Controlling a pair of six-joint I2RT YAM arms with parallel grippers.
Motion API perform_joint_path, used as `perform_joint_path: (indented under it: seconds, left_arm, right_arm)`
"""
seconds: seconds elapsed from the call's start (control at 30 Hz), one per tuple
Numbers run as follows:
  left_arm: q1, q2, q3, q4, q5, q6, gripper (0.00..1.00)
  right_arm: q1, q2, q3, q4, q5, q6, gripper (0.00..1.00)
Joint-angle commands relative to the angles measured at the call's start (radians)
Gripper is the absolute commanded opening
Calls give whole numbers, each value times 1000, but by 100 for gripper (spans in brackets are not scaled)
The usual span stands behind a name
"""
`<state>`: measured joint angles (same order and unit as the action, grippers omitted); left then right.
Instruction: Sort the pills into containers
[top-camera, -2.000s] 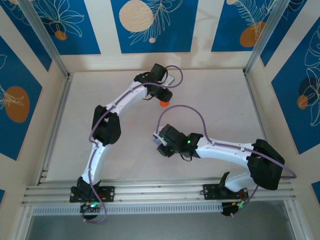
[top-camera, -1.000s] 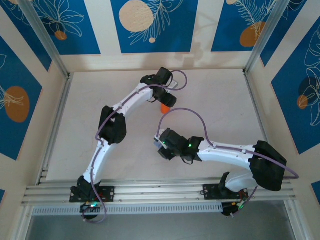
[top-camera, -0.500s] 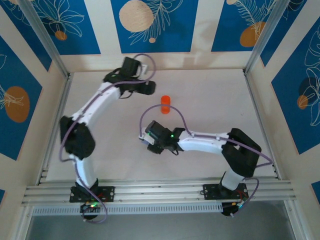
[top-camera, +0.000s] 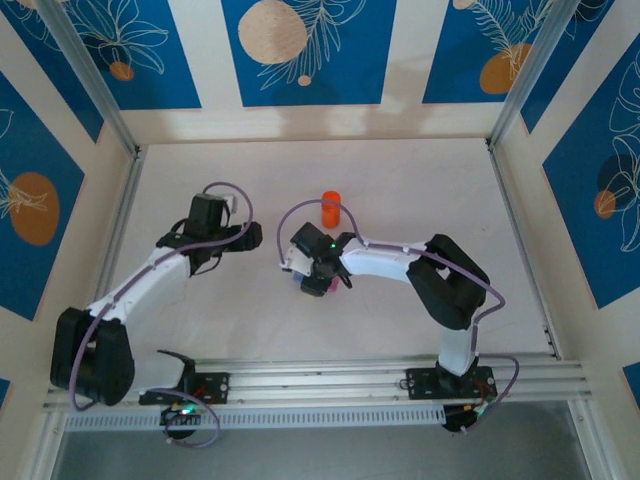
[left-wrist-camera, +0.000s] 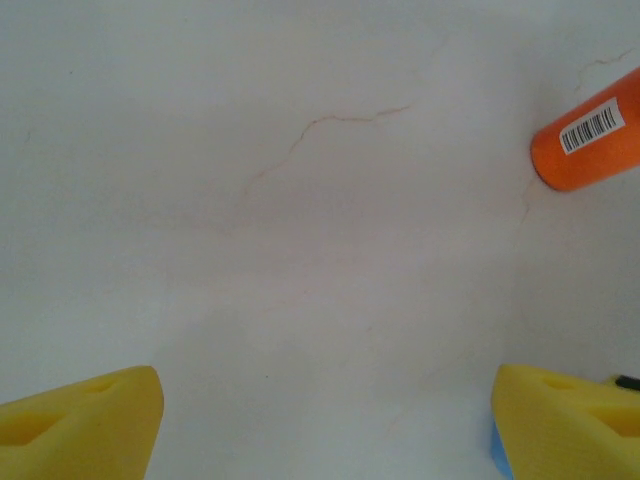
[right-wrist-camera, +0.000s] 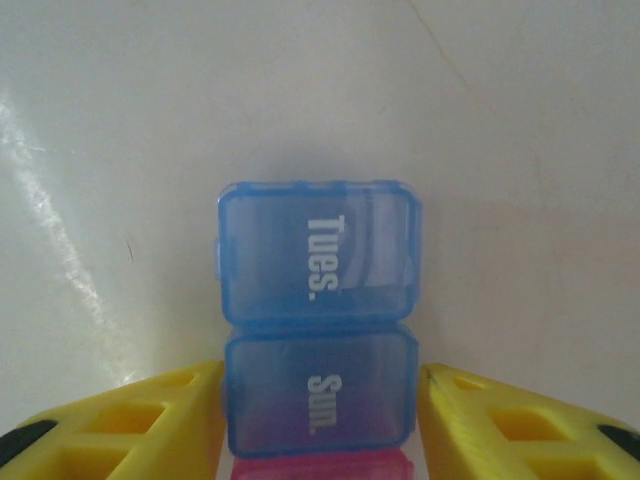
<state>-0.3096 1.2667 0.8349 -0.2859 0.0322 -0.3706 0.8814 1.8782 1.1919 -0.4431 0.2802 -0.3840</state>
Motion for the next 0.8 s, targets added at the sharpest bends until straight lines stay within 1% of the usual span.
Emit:
perform_joint_path:
  seconds: [0.0,0.07,0.2,0.3,0.43,0.5,0.63,0.67,0.7,0.77]
  left_arm:
    - [10,-54,-36,85,-12,-43,85]
    - [10,-66,-49,85,-12,-45,85]
    - [10,-95,-71,82,-23,-44,84]
    - [11,-110,-80,78,-31,-38,84]
    - [10,-113,-80,80,-23,-40,84]
    - [10,-116,-81,84,-17,-45,84]
    - [10,-121,-85,91,-10,-51,84]
    - [10,-122,-86,93,-7,-54,84]
    - [10,-122,-89,97,-3,-58,84]
    - [10,-122,-94,104,4,-62,84]
  right_arm:
    - [-5,14,38,-27,-2,-65,56]
    - [-14,19,57,-23,36,-89,59]
    - [-43,-14,64,5,120,-96,61]
    - [-71,-81,9,53,127,-94,62]
    - [-91,-98,8,27,154,-95,63]
    - [-96,-114,18,-2,135,-58,63]
    - [-104,-189,0,-69,-12,76,65]
    - [-103,-201,-10,-82,-33,93,65]
    - [-102,-210,-26,-95,-45,103,65]
    - [-91,-214,-53,-97,-22,109,66]
